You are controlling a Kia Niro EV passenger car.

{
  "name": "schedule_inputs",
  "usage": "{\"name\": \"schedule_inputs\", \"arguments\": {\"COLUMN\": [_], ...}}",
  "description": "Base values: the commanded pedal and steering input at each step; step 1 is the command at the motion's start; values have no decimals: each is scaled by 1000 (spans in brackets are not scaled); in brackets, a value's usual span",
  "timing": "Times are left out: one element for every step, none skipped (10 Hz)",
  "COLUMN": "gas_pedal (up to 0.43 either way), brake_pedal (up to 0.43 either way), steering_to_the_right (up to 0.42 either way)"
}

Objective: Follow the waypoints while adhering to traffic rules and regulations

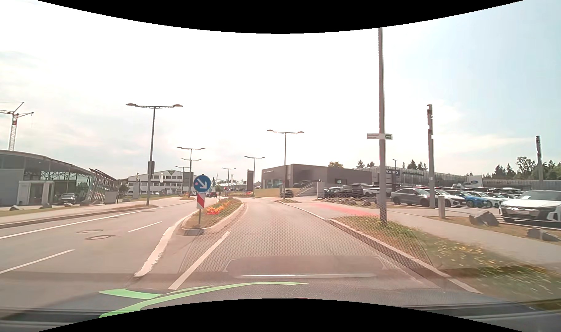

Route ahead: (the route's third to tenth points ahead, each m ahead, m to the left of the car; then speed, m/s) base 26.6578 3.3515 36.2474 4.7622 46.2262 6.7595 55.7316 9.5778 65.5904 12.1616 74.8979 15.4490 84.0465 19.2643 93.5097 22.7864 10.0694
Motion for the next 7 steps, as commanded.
{"name": "schedule_inputs", "arguments": {"gas_pedal": [220, 220, 209, 209, 197, 197, 189], "brake_pedal": [0, 0, 0, 0, 0, 0, 0], "steering_to_the_right": [-5, -5, -6, -6, -6, -6, -9]}}
